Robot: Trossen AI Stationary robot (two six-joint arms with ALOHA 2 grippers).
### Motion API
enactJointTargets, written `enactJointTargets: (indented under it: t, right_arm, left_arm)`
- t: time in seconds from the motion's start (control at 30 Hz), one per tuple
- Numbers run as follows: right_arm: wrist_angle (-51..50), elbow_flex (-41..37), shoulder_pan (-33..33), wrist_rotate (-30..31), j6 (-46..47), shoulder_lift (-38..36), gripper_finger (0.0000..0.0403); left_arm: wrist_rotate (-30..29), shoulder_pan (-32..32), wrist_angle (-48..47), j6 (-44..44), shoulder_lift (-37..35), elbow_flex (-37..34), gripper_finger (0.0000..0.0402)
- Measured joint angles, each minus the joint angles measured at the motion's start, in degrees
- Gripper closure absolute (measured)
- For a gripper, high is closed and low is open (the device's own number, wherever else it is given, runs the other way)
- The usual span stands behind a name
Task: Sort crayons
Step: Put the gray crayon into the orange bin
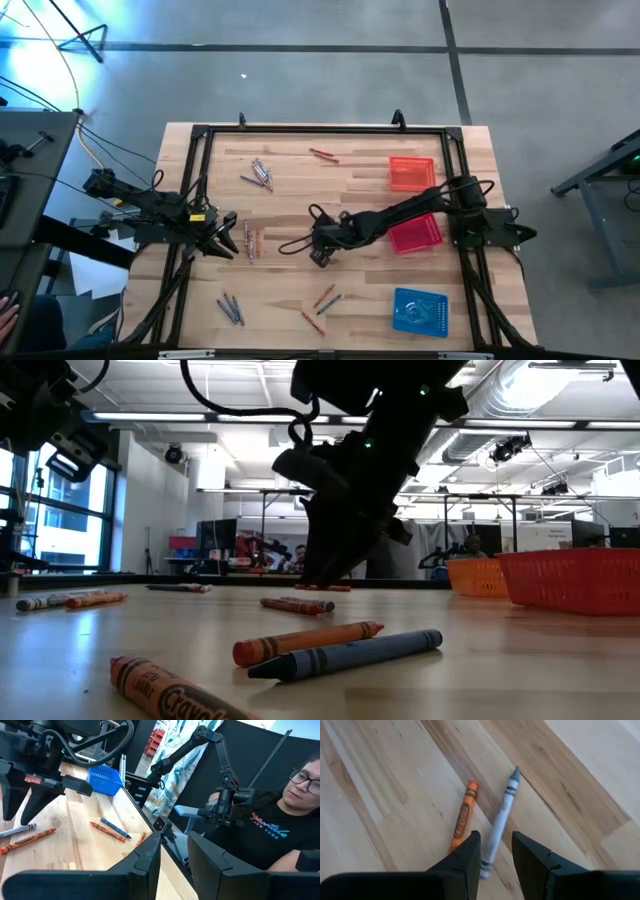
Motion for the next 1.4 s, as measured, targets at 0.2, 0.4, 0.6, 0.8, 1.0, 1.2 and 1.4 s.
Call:
enactJointTargets:
  t: [0.2, 0.4, 0.6, 0.8, 1.0, 1.2, 1.4]
  right_arm:
    - [0.13, -0.02, 0.0, 0.11, -0.44, 1.02, 0.0298]
    - [1.77, 0.22, 0.11, 0.68, -0.39, 3.46, 0.0298]
    - [1.59, 0.23, 0.18, 1.47, -1.01, 3.87, 0.0298]
    - [0.93, 0.16, 0.11, 1.61, -2.25, 3.97, 0.0351]
    - [0.79, 0.11, -0.06, -0.41, -4.74, 4.01, 0.0388]
    - [-0.72, -0.05, -0.51, -2.15, -6.28, 2.3, 0.0397]
    - [-4.15, -0.24, -1.6, -2.39, -7.82, -2.22, 0.0398]
  left_arm:
    - [0.02, 0.01, 0.02, 0.0, 0.0, 0.0, 0.0316]
    - [0.01, -0.01, 0.01, -0.01, 0.0, 0.0, 0.0316]
    - [0.0, -0.01, 0.0, 0.0, 0.0, 0.0, 0.0316]
    - [0.0, -0.01, 0.02, 0.0, 0.0, 0.0, 0.0316]
    - [0.0, 0.01, 0.02, 0.0, 0.0, 0.0, 0.0316]
    - [0.0, 0.0, 0.02, 0.0, 0.0, 0.0, 0.0316]
    - [0.01, -0.01, 0.02, 0.0, 0.0, 0.0, 0.0316]
